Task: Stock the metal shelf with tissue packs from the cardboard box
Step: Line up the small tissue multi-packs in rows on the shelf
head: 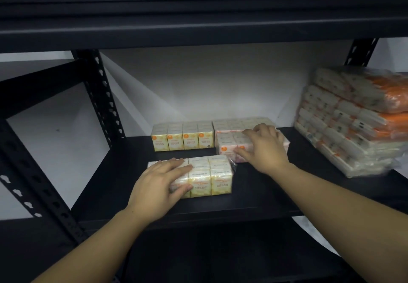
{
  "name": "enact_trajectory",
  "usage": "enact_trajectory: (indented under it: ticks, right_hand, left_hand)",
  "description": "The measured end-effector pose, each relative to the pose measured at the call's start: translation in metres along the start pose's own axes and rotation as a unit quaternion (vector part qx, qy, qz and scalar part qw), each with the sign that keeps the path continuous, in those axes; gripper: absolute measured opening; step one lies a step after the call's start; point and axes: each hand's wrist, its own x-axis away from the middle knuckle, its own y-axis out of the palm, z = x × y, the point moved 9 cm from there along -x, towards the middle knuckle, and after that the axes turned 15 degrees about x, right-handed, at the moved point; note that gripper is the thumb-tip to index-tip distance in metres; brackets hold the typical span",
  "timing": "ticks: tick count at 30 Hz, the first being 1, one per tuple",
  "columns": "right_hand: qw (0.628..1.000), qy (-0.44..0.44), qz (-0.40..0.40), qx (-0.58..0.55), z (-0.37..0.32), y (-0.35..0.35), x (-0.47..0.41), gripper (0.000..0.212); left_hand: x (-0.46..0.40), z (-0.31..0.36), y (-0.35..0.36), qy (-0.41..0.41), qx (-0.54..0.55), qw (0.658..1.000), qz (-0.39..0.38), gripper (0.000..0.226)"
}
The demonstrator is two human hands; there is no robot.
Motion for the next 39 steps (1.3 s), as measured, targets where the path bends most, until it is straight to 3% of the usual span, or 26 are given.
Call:
enact_trajectory:
  ticks: [3, 12, 16, 19, 22, 25, 27, 30, 32, 35, 39]
  right_hand:
    - [0.996, 0.091, 0.004, 0.002, 0.015, 0.001, 0.017, 0.062]
    - [0.993, 0.092, -0.067, -0.041, 0.011, 0.017, 0.013, 0.055]
    - [0.99, 0.109, -0.053, -0.076, 0.005, 0.004, 0.017, 0.059]
    - [0.986, 0.094, -0.025, -0.138, -0.009, -0.015, 0.025, 0.05]
    - [0.96, 0.094, -0.133, -0.226, -0.026, -0.011, 0.039, 0.048]
    - [0.92, 0.073, -0.262, -0.284, -0.052, -0.002, 0.055, 0.071]
    - [0.896, 0.051, -0.306, -0.319, -0.069, -0.001, 0.064, 0.058]
    - [0.901, 0.018, -0.266, -0.341, -0.079, -0.009, 0.062, 0.04]
    - [0.896, 0.026, -0.227, -0.38, -0.076, -0.011, 0.059, 0.044]
    - [0.89, 0.068, -0.177, -0.414, -0.063, -0.004, 0.061, 0.05]
    - [0.866, 0.096, -0.17, -0.46, -0.065, 0.008, 0.077, 0.053]
  left_hand:
    - [0.0, 0.0, 0.001, 0.0, -0.004, 1.0, 0.004, 0.055]
    - [-0.001, 0.004, -0.002, -0.002, -0.008, 1.0, 0.008, 0.057]
    - [-0.002, 0.001, -0.011, -0.036, 0.087, 0.996, 0.002, 0.067]
    - [-0.002, -0.005, -0.034, -0.073, 0.153, 0.984, 0.053, 0.065]
    - [0.002, -0.035, -0.051, -0.21, 0.111, 0.968, 0.077, 0.07]
    - [0.015, -0.067, -0.042, -0.363, 0.107, 0.925, 0.004, 0.079]
    - [0.02, -0.069, -0.029, -0.407, 0.158, 0.898, -0.051, 0.073]
    - [0.016, -0.064, -0.026, -0.382, 0.192, 0.901, -0.068, 0.054]
    - [0.01, -0.066, -0.037, -0.33, 0.194, 0.923, -0.03, 0.048]
    - [0.016, -0.069, -0.048, -0.285, 0.232, 0.93, 0.027, 0.05]
    - [0.034, -0.069, -0.039, -0.282, 0.298, 0.911, 0.048, 0.063]
